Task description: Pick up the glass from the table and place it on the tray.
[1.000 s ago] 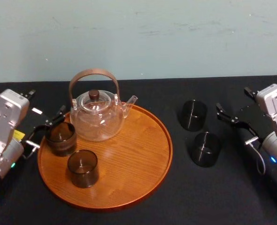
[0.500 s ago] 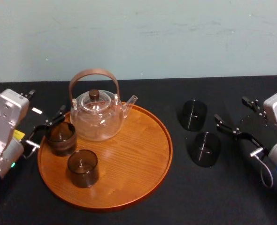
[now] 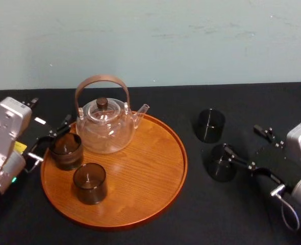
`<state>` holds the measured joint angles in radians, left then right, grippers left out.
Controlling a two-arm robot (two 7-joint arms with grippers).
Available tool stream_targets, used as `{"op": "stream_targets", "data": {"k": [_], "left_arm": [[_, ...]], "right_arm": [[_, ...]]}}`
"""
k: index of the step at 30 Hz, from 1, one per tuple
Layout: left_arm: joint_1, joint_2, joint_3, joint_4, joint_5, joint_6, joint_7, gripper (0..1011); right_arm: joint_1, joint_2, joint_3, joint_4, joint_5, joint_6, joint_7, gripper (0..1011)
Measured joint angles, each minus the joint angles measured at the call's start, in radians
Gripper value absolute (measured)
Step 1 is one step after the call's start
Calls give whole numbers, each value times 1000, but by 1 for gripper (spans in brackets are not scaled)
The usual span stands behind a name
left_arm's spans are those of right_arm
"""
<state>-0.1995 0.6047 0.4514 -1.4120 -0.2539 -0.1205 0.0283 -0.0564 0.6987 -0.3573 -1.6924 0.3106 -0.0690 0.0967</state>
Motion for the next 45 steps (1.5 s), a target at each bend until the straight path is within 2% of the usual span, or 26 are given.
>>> {"op": "stream_targets", "data": {"k": [9, 16, 25, 36, 45], "left_arm": [[0, 0, 0, 0, 0, 0, 0, 1001], [0, 0, 0, 0, 0, 0, 0, 1001], [0, 0, 0, 0, 0, 0, 0, 1001], [0, 0, 0, 0, 0, 0, 0, 1001], [0, 0, 0, 0, 0, 0, 0, 1001]], "right_arm": [[-53, -9, 12, -14, 18, -2, 44, 1002], [-67, -24, 29, 6, 42, 3, 77, 1002], [-76, -41, 46, 22, 46, 13, 99, 1002], [-58, -75, 47, 63, 26, 38, 129, 1002], [-17, -108, 44, 117, -4, 47, 151, 1002]]}}
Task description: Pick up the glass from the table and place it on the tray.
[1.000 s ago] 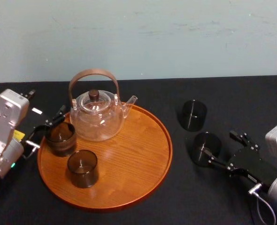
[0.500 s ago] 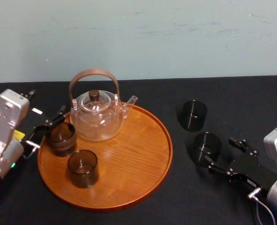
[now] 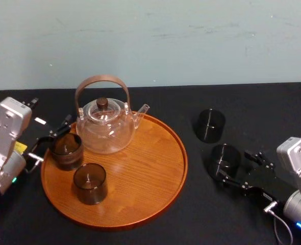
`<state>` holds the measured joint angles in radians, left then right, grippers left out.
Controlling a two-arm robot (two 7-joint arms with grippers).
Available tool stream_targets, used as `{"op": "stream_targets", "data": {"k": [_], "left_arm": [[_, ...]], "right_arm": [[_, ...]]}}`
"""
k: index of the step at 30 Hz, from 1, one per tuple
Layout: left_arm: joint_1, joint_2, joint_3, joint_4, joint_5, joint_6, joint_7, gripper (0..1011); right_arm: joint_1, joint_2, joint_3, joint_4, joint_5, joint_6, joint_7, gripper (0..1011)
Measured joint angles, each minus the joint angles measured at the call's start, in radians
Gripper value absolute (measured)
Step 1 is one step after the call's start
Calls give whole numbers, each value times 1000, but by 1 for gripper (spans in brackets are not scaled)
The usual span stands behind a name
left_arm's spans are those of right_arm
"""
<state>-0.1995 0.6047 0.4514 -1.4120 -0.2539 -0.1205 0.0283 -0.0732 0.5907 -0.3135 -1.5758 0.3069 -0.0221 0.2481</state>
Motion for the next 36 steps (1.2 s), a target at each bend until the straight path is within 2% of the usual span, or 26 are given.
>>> {"op": "stream_targets", "data": {"k": [24, 32, 36], "left_arm": [[0, 0, 0, 0, 0, 0, 0, 1001], [0, 0, 0, 0, 0, 0, 0, 1001], [0, 0, 0, 0, 0, 0, 0, 1001]], "right_arm": [[137, -109, 1, 196, -1, -37, 146, 1002], [151, -134, 10, 226, -2, -60, 173, 1002], [151, -133, 10, 226, -3, -60, 173, 1002]]}}
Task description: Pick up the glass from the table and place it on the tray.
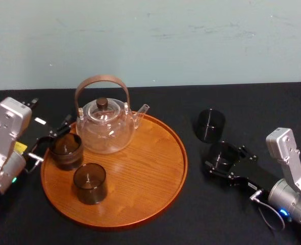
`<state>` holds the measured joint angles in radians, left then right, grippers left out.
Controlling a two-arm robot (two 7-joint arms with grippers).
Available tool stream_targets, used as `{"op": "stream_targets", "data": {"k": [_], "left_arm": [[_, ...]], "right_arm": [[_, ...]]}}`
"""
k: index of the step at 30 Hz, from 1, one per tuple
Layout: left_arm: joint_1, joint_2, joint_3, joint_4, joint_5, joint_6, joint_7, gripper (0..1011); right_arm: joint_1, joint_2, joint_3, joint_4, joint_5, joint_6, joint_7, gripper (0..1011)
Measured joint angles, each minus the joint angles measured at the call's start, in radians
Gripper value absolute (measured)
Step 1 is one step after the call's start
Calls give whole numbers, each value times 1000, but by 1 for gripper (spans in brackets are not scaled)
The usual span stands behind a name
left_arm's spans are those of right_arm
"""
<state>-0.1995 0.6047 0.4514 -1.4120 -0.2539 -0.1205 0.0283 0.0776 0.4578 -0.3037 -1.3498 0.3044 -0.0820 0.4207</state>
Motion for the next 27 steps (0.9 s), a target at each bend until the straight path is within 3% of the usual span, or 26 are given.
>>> {"op": "stream_targets", "data": {"k": [6, 13, 27], "left_arm": [[0, 0, 0, 0, 0, 0, 0, 1001], [0, 0, 0, 0, 0, 0, 0, 1001], [0, 0, 0, 0, 0, 0, 0, 1001]], "right_arm": [[0, 2, -1, -1, 0, 1, -1, 1002], [-1, 3, -2, -3, 0, 3, -2, 908], [-2, 5, -3, -5, 1, 4, -4, 907]]}}
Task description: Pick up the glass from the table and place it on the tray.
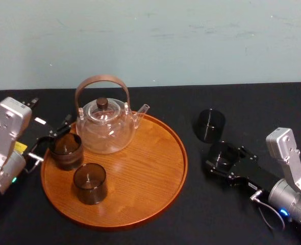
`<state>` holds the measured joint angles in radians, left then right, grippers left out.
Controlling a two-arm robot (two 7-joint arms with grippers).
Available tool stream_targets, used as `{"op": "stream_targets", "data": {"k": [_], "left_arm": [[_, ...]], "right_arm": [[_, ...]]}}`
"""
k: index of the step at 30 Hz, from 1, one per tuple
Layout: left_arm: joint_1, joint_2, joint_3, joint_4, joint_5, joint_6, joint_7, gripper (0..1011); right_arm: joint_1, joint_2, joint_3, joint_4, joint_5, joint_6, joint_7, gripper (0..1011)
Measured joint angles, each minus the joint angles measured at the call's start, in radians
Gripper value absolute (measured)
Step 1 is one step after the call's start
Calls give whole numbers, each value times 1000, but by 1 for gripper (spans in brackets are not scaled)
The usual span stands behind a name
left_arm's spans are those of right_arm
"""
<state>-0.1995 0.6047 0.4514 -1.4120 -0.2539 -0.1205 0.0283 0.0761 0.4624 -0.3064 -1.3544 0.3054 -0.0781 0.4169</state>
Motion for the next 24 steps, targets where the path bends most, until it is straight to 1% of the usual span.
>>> {"op": "stream_targets", "data": {"k": [6, 9, 11, 16, 18, 22, 24], "left_arm": [[0, 0, 0, 0, 0, 0, 0, 1001], [0, 0, 0, 0, 0, 0, 0, 1001], [0, 0, 0, 0, 0, 0, 0, 1001], [0, 0, 0, 0, 0, 0, 0, 1001], [0, 0, 0, 0, 0, 0, 0, 1001], [0, 0, 0, 0, 0, 0, 0, 1001], [0, 0, 0, 0, 0, 0, 0, 1002]], "right_arm": [[0, -3, 10, -2, 6, 12, 10, 907], [-5, 0, 15, -18, 6, 19, 15, 907], [-14, 6, 20, -46, 6, 21, 18, 907], [-26, 12, 23, -82, 4, 22, 22, 907], [-34, 15, 22, -105, 4, 22, 27, 907], [-43, 17, 10, -143, 1, 21, 38, 907], [-44, 17, 4, -150, -2, 20, 42, 907]]}}
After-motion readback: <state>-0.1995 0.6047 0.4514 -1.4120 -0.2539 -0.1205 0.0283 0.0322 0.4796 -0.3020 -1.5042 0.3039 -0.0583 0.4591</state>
